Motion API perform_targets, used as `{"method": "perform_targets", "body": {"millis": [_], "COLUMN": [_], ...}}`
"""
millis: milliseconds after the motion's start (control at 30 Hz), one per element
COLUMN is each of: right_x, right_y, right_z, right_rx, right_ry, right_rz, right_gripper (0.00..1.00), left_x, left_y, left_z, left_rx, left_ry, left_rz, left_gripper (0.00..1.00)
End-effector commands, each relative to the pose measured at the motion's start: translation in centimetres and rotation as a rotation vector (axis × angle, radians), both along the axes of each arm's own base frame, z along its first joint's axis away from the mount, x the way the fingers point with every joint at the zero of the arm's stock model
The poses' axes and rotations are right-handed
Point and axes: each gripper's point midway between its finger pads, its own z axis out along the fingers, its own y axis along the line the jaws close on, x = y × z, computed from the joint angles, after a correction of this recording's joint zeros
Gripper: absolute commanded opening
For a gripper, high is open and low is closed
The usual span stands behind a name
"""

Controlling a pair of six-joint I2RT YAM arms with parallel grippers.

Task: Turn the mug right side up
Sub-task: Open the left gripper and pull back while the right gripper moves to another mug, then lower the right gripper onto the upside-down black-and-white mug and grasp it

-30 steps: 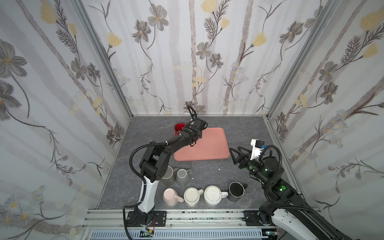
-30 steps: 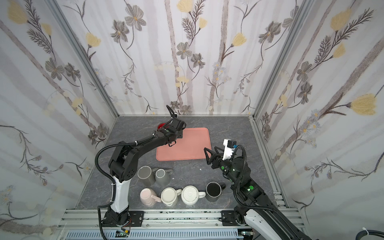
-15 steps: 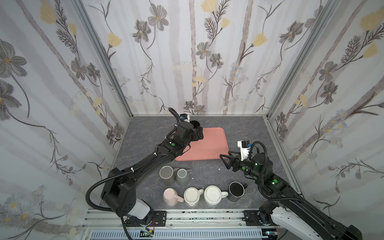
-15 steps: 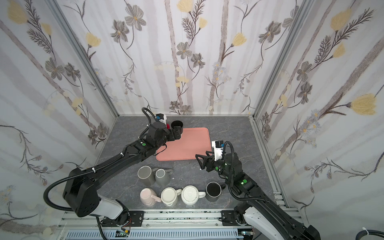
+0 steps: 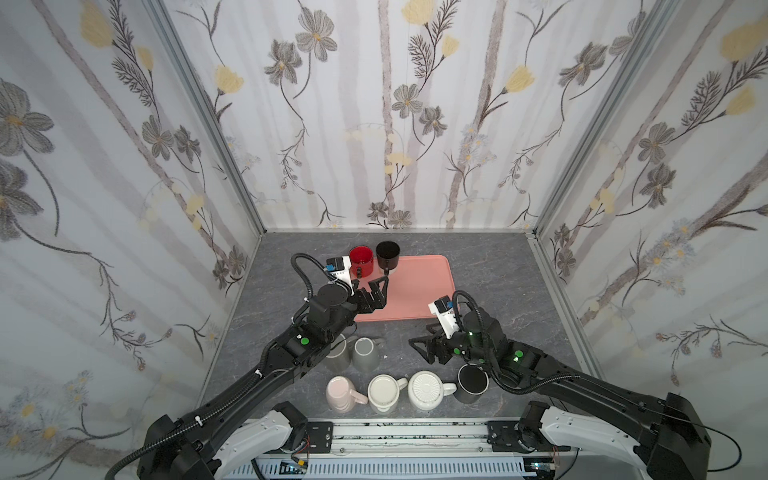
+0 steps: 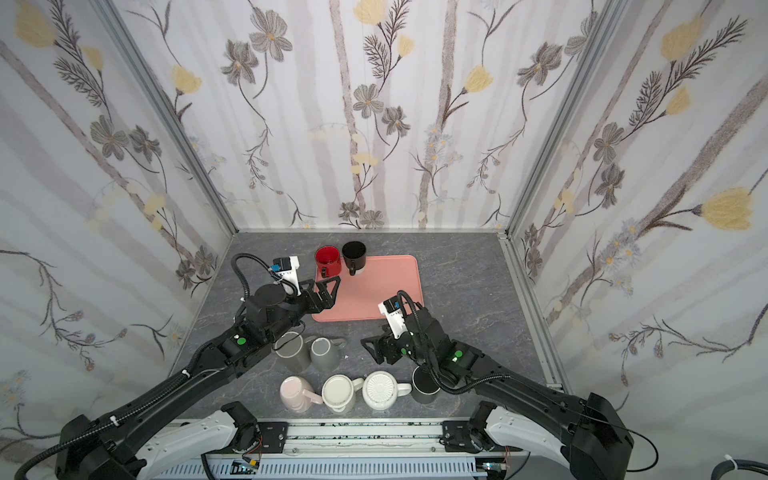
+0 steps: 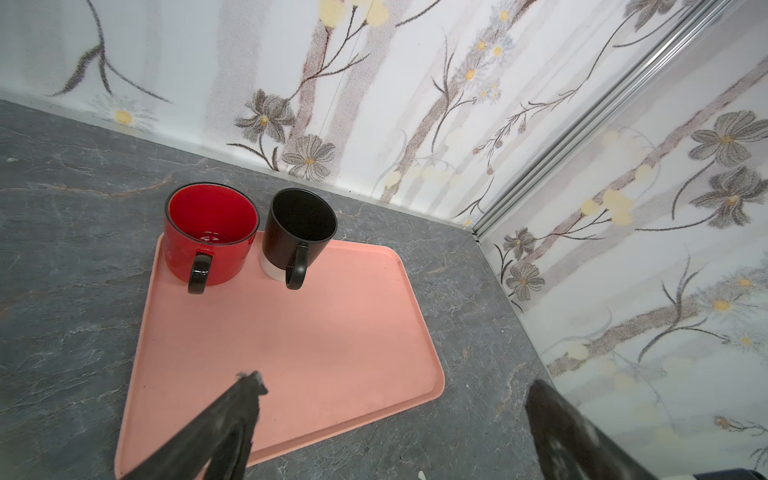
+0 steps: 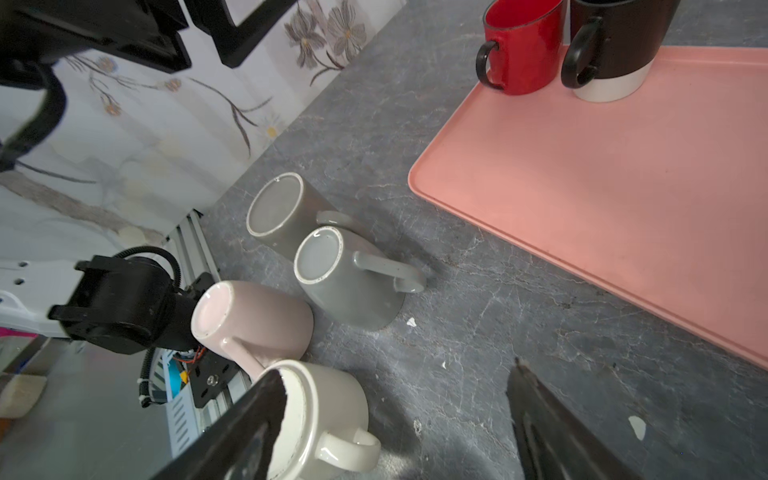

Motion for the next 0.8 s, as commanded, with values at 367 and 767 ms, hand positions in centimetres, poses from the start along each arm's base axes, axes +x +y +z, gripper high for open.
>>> {"method": "perform_targets", "body": {"millis": [367,767], "right_x": [-2.6,-9.4], "right_y": [-9.7,-16.1], "right_z": [-2.5,-4.6], "right_rx": [-0.407,-0.644], "right_ry": [0.268,0.603], "right_rz": [-0.36,-0.442], "right_gripper": [0.86,0.82], "left_x": [-1.6,-1.8], "left_y": [2.0,2.5], "left_z": [-2.2,-2.9], "left_rx": [-0.043,-0.068], "left_ry": [0.001,-0.014], "left_rz": [0.04,0.051], "left_gripper": [1.0,1.0]}}
